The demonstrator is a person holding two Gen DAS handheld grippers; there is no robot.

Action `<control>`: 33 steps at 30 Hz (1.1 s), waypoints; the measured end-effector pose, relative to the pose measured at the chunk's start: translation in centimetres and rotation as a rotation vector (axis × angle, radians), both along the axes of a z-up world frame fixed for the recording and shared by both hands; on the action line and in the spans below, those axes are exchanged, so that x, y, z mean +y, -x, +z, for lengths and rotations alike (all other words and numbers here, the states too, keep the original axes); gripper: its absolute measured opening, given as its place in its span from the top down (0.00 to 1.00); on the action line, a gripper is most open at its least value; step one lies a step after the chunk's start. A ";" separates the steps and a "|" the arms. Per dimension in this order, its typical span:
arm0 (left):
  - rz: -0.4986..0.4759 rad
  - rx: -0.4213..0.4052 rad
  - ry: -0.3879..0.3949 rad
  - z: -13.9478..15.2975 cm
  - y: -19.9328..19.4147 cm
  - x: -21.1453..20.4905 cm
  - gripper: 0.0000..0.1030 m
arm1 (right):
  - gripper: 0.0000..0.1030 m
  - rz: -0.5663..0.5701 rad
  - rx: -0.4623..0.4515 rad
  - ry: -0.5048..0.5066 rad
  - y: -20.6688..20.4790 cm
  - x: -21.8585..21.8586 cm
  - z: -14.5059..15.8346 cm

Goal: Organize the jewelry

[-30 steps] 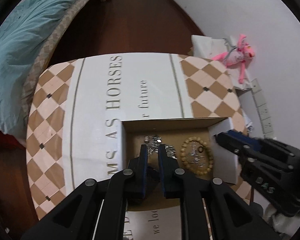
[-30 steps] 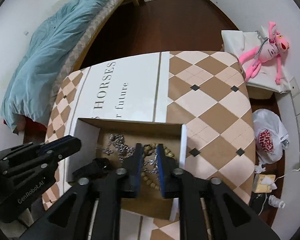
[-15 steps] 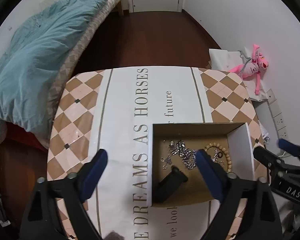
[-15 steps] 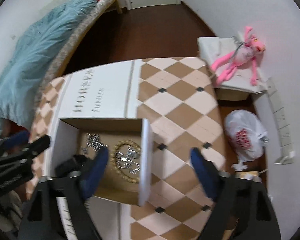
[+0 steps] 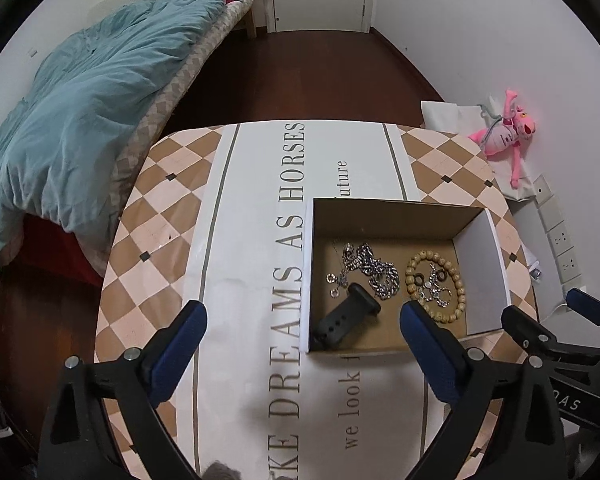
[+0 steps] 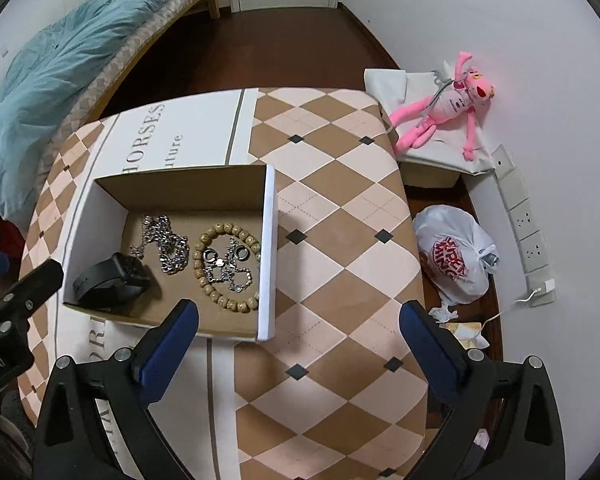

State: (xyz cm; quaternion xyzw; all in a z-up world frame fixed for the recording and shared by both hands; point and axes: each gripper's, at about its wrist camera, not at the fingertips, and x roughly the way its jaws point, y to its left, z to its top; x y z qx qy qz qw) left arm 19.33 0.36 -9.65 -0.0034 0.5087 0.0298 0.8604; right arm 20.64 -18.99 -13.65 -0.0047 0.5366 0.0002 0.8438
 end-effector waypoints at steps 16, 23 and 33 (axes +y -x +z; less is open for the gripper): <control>0.003 -0.170 0.001 9.5 9.1 -0.4 0.04 | 0.01 -0.007 -0.219 -0.033 10.0 -0.7 11.1; 0.008 -0.259 -0.031 14.4 13.6 -0.5 0.04 | 0.01 -0.011 -0.306 -0.038 15.2 -1.3 16.4; 0.010 -0.341 -0.007 18.8 17.9 -0.6 0.04 | 0.00 -0.002 -0.402 -0.040 20.6 -1.1 21.8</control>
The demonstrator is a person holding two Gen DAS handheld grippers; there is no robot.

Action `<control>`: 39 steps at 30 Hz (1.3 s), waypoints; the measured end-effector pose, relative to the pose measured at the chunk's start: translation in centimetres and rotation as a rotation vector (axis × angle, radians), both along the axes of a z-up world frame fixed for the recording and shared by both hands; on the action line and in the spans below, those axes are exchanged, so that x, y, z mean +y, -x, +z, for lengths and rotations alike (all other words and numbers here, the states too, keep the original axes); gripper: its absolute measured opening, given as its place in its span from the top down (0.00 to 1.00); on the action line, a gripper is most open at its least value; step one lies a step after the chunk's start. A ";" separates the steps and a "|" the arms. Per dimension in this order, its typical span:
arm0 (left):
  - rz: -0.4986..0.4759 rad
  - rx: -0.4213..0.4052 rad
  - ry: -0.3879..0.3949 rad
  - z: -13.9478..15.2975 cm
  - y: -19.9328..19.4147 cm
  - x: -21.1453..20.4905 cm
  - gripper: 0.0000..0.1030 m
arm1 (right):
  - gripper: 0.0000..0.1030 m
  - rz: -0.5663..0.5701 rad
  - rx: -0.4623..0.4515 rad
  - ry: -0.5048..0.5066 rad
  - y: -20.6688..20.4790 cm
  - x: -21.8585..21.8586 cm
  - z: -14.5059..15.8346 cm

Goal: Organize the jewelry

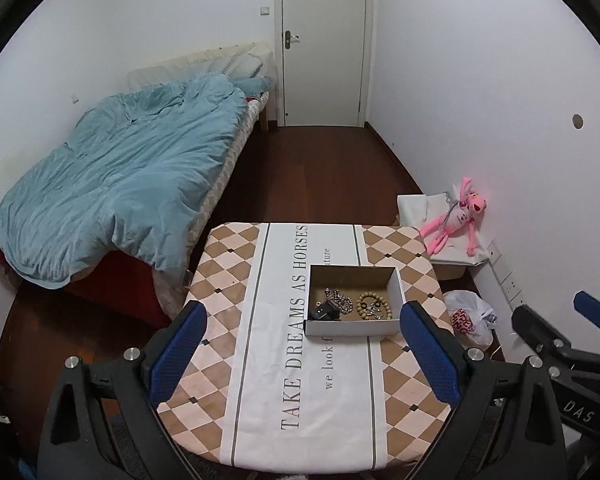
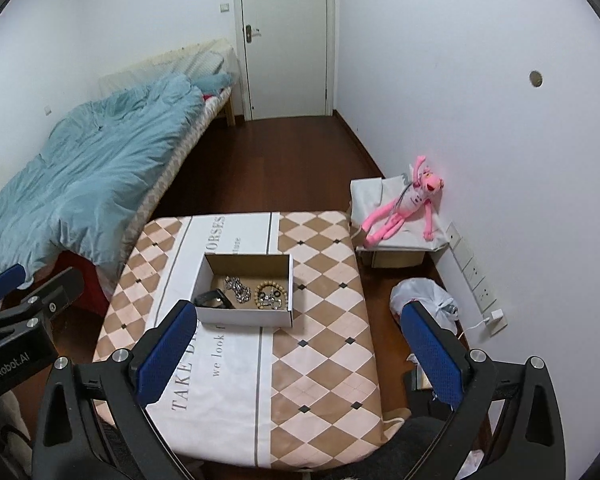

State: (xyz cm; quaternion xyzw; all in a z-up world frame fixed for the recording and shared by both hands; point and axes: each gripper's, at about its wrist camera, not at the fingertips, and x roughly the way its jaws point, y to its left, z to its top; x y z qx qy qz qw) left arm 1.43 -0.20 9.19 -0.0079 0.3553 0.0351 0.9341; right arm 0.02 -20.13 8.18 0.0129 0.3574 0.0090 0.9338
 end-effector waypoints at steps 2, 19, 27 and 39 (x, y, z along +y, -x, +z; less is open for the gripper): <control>0.000 -0.006 -0.004 0.2 0.5 0.0 0.04 | 0.00 0.000 -0.008 0.006 0.5 0.0 0.5; -0.002 0.084 -0.006 -1.3 -2.7 0.0 0.04 | 0.00 -0.002 0.043 0.030 -3.7 0.3 0.1; -0.007 0.163 0.001 -3.0 -5.6 0.0 0.04 | 0.00 -0.002 0.113 0.039 -7.4 0.5 -2.0; -0.009 0.224 0.001 -4.6 -7.9 0.1 0.04 | 0.00 -0.005 0.197 0.051 -10.2 0.5 -4.4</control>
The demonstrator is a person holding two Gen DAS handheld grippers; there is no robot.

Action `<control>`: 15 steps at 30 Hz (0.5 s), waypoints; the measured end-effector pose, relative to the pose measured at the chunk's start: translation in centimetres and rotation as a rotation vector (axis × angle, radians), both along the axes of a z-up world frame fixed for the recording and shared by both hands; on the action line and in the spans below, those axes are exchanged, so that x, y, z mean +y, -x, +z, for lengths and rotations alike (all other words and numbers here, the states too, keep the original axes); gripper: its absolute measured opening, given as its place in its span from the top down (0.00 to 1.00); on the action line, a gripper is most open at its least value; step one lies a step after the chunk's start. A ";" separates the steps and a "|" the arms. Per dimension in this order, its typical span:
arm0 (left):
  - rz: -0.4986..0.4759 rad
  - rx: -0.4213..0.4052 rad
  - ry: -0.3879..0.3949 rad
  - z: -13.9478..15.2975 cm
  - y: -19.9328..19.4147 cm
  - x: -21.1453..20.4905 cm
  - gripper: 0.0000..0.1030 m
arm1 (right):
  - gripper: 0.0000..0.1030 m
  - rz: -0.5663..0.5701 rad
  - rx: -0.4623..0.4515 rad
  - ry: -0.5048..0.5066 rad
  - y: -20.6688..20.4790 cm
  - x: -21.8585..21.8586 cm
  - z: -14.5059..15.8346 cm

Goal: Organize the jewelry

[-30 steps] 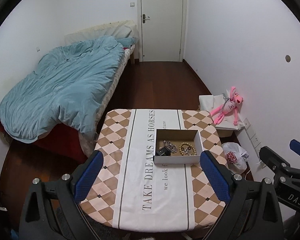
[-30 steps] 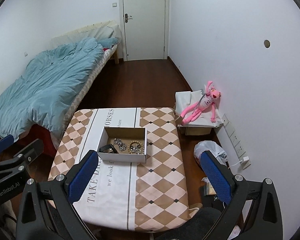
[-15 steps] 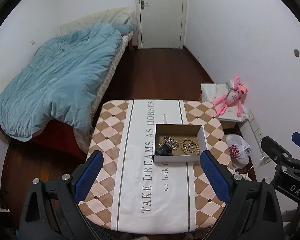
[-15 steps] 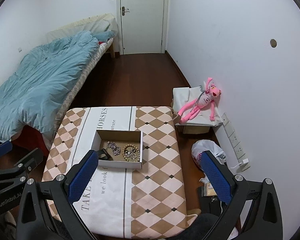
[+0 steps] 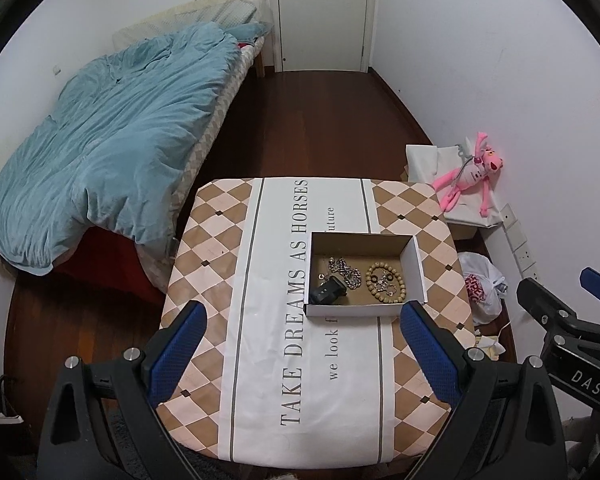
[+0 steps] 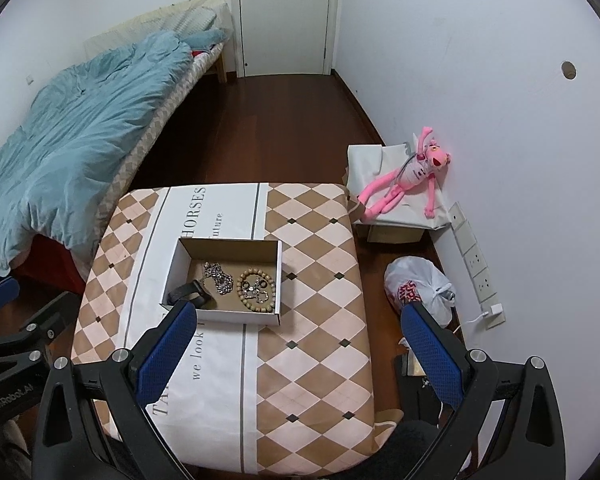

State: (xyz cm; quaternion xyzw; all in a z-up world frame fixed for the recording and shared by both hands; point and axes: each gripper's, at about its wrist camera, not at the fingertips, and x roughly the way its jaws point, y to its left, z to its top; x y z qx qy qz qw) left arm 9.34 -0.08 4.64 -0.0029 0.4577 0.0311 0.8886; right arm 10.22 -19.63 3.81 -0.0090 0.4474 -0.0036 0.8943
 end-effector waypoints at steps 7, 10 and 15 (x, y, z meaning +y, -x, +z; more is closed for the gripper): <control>0.003 0.003 0.002 0.0 -0.2 0.1 0.04 | 0.00 0.003 0.006 0.008 -0.3 0.0 -0.1; 0.001 0.004 0.006 0.0 -0.4 0.0 0.04 | 0.00 0.005 0.007 0.009 -0.4 0.0 -0.1; 0.005 0.008 0.005 -0.1 -0.5 0.0 0.04 | 0.00 0.006 0.012 0.011 -0.4 0.2 -0.4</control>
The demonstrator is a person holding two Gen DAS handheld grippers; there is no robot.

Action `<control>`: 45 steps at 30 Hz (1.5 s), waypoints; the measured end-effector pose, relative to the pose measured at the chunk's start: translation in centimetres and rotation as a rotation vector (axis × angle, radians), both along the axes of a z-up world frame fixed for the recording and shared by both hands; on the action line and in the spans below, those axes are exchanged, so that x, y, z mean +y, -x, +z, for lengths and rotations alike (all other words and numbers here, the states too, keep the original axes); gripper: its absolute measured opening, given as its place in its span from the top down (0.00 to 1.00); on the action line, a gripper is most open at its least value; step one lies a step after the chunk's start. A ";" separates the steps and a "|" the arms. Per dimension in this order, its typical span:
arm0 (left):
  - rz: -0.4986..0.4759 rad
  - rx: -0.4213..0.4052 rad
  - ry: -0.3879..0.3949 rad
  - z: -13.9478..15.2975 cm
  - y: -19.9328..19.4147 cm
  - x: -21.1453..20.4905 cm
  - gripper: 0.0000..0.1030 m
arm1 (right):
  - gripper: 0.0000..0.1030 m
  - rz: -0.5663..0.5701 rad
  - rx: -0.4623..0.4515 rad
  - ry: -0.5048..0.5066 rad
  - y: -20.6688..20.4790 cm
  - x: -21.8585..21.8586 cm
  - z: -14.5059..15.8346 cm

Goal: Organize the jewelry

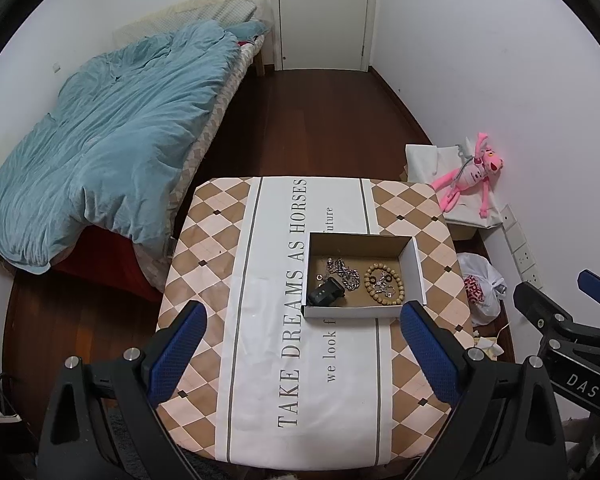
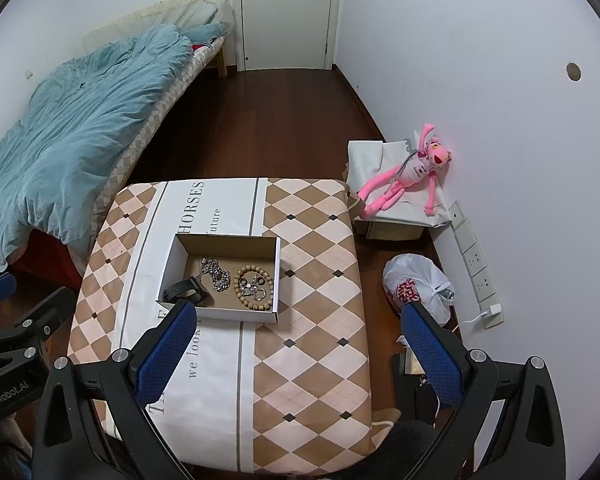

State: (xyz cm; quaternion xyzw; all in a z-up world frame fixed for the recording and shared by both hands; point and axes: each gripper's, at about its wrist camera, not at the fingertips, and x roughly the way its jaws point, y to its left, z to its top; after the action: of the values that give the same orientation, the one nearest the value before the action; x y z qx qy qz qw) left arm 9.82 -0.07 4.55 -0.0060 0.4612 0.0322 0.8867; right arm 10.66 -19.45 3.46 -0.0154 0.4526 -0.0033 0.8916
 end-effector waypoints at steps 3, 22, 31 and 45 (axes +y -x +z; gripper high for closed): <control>0.002 0.002 -0.002 -0.1 0.0 0.1 0.04 | 0.00 0.002 0.003 0.001 0.1 0.0 -0.1; 0.003 -0.003 -0.006 -0.8 0.2 0.4 0.04 | 0.00 0.006 0.011 -0.001 0.2 0.2 -0.4; 0.004 0.002 -0.009 -0.9 0.1 0.4 0.04 | 0.00 0.009 0.014 0.005 0.4 0.6 -0.5; 0.002 0.007 -0.007 -1.1 0.1 0.5 0.04 | 0.00 0.009 0.023 0.006 0.2 0.4 -0.9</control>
State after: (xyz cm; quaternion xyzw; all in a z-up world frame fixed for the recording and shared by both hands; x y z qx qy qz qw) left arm 9.74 0.44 3.48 -0.0032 0.4642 0.0349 0.8850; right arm 10.49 -19.03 2.57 -0.0202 0.4629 -0.0004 0.8862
